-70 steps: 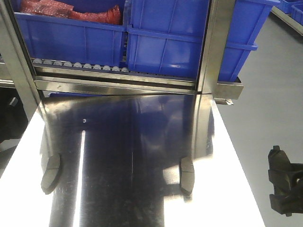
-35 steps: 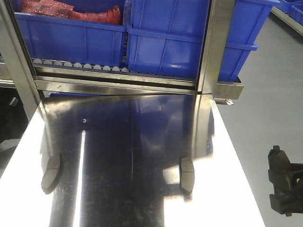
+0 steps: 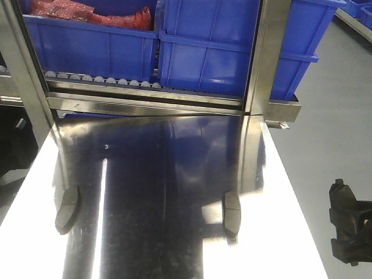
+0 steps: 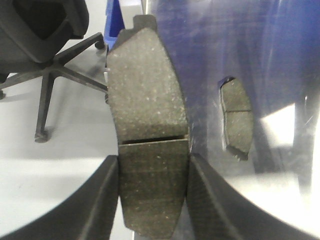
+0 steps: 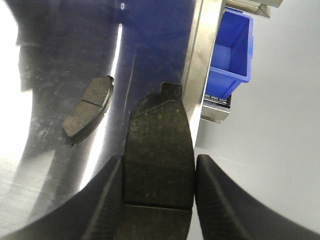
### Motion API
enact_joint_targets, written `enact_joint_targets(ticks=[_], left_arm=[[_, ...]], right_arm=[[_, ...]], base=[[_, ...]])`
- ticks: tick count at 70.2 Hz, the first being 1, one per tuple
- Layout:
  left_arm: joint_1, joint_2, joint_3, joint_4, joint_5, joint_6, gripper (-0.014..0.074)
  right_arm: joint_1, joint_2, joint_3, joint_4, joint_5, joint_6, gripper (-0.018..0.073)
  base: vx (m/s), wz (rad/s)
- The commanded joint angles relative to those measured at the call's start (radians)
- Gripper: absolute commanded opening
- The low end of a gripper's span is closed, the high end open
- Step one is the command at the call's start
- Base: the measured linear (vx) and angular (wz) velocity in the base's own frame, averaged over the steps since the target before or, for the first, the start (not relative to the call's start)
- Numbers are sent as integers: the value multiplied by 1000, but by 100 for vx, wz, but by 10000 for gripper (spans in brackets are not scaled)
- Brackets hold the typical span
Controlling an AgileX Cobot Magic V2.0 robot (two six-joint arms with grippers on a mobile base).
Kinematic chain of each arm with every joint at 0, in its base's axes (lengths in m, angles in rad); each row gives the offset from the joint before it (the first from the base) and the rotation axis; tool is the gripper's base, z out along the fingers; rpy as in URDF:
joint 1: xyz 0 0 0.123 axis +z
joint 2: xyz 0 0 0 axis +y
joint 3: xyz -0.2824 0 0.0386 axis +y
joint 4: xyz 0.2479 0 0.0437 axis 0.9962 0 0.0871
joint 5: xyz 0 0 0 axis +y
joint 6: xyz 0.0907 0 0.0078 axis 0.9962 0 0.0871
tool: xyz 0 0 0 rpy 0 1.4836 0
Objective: Move and align brake pads A on conveyor
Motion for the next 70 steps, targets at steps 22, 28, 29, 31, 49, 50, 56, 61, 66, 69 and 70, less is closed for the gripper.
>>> enact_joint_targets(ticks=[22,28,29,31,49,50,56,61,66,69,70], left_arm=[[0,-2,-33,-1,-76,-3,192],[0,-2,-33,-1,-76,-3,192],[0,-2,-33,-1,-76,-3,192],[0,-2,-33,-1,-76,-3,192],[0,-2,-33,-1,-75,-3,192],[0,-2,-33,-1,-75,-3,192],[0,-5,-33,-1,-75,-3,192],[0,-5,-33,-1,-75,-3,192],[0,-5,-33,-1,-75,-3,192],[0,-5,-33,-1,-75,-3,192],[0,-5,-33,-1,-75,-3,192]], right_arm=[[-3,-7,-31,7,-80,-10,-3],[-3,-7,-31,7,-80,-10,-3],[-3,-7,-31,7,-80,-10,-3],[-3,-7,-31,7,-80,-10,-3],[-3,-7,-31,7,-78,-10,-3],[-3,-7,-31,7,-78,-10,-3],[-3,-7,-31,7,-78,-10,-3],[-3,-7,-31,7,-78,-10,-3],[-3,-7,-31,7,-78,-10,-3],[-3,-7,-31,7,-78,-10,-3],[-3,-7,-31,7,-78,-10,-3]], base=[[-11,18],[-17,36],[-17,40],[-17,43],[-15,56],[-14,63],[-13,62],[-12,62],[-11,62],[-11,63],[-10,64]])
